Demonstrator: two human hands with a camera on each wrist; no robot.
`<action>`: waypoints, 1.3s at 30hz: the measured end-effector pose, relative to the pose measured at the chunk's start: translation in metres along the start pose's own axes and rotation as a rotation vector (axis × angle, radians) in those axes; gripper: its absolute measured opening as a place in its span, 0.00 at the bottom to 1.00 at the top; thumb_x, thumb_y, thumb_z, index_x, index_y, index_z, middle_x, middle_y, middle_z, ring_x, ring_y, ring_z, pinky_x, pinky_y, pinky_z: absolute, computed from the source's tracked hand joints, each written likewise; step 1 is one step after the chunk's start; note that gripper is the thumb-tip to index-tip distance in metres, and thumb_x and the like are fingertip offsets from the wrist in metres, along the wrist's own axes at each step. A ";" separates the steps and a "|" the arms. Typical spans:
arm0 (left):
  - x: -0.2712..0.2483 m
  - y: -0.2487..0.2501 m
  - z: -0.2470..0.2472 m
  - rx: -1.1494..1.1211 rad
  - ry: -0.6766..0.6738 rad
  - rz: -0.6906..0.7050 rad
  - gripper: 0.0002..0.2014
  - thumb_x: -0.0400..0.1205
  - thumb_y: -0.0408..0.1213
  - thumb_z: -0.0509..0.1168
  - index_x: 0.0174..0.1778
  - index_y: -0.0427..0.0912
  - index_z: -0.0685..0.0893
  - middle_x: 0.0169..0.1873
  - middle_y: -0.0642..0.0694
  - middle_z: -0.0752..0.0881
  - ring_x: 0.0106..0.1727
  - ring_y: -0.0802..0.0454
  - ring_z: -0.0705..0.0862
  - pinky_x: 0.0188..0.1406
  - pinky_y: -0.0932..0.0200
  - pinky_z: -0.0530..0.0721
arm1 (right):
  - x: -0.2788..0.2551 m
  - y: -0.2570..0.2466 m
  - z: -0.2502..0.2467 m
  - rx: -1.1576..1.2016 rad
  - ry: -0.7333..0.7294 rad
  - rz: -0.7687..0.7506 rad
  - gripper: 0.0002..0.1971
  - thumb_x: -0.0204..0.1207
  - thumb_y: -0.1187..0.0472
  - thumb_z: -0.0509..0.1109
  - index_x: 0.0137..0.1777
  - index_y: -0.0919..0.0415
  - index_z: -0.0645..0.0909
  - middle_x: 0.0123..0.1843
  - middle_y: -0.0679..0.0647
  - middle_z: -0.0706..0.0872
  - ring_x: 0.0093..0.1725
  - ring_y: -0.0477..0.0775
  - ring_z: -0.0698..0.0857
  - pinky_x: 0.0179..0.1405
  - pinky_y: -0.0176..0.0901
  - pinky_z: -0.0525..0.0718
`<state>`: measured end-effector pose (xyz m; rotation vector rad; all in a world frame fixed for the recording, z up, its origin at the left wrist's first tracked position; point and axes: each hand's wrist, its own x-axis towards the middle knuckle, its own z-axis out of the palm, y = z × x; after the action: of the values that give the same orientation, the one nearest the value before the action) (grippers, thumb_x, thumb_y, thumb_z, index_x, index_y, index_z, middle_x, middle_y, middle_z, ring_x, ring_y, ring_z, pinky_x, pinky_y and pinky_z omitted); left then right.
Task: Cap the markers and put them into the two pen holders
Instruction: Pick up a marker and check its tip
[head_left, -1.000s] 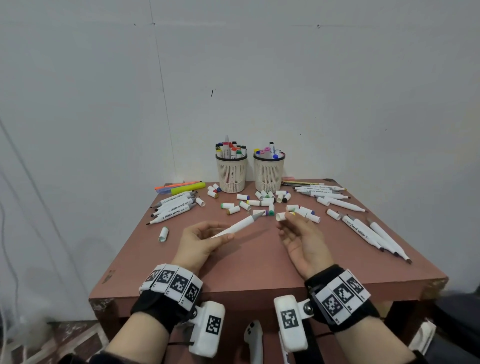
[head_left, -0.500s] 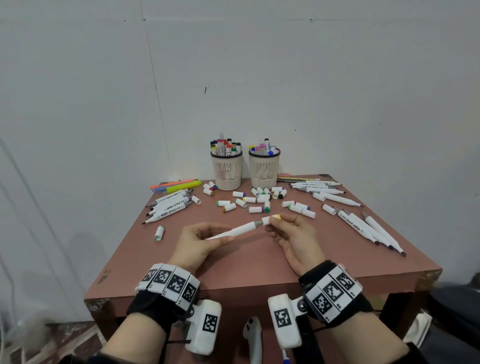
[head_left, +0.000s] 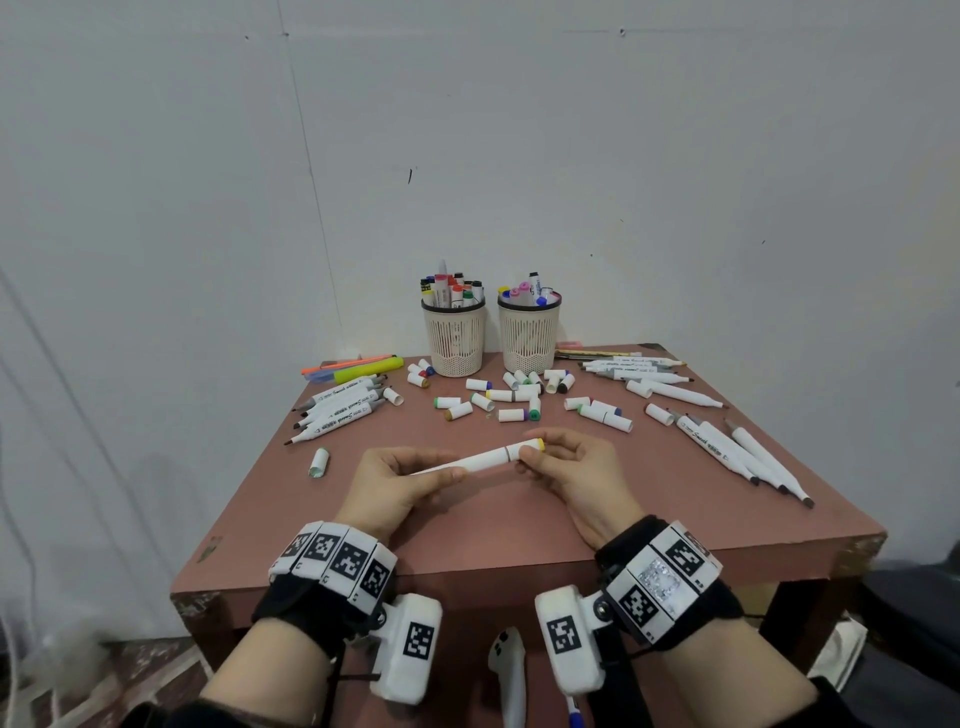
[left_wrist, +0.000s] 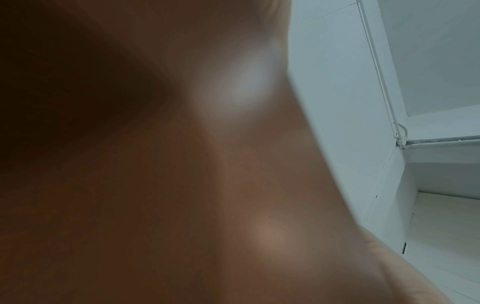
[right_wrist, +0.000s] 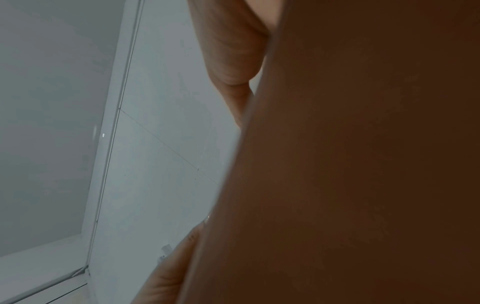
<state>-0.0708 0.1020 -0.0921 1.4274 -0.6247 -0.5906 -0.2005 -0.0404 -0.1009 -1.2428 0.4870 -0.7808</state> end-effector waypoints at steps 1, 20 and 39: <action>0.000 0.000 0.000 0.000 -0.001 -0.007 0.09 0.69 0.23 0.75 0.45 0.31 0.89 0.24 0.41 0.84 0.17 0.59 0.73 0.17 0.70 0.74 | 0.000 0.000 0.000 -0.022 -0.006 -0.001 0.07 0.71 0.77 0.72 0.44 0.65 0.84 0.36 0.60 0.89 0.33 0.52 0.87 0.38 0.36 0.87; 0.000 -0.001 0.000 0.071 0.016 -0.002 0.06 0.68 0.27 0.77 0.40 0.36 0.90 0.30 0.35 0.85 0.18 0.58 0.75 0.17 0.67 0.75 | -0.002 -0.004 -0.003 -0.156 -0.104 0.006 0.11 0.74 0.79 0.69 0.43 0.63 0.85 0.33 0.59 0.87 0.30 0.50 0.85 0.38 0.37 0.88; 0.005 0.083 -0.026 0.376 -0.031 0.173 0.06 0.68 0.30 0.79 0.38 0.40 0.90 0.25 0.45 0.86 0.29 0.54 0.80 0.33 0.66 0.81 | -0.024 -0.033 0.021 -0.161 -0.002 -0.219 0.10 0.77 0.77 0.67 0.47 0.61 0.82 0.41 0.61 0.87 0.35 0.49 0.85 0.39 0.32 0.85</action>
<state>-0.0494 0.1218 -0.0103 1.6933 -0.9091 -0.3699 -0.2098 -0.0124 -0.0658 -1.4633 0.4226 -0.9390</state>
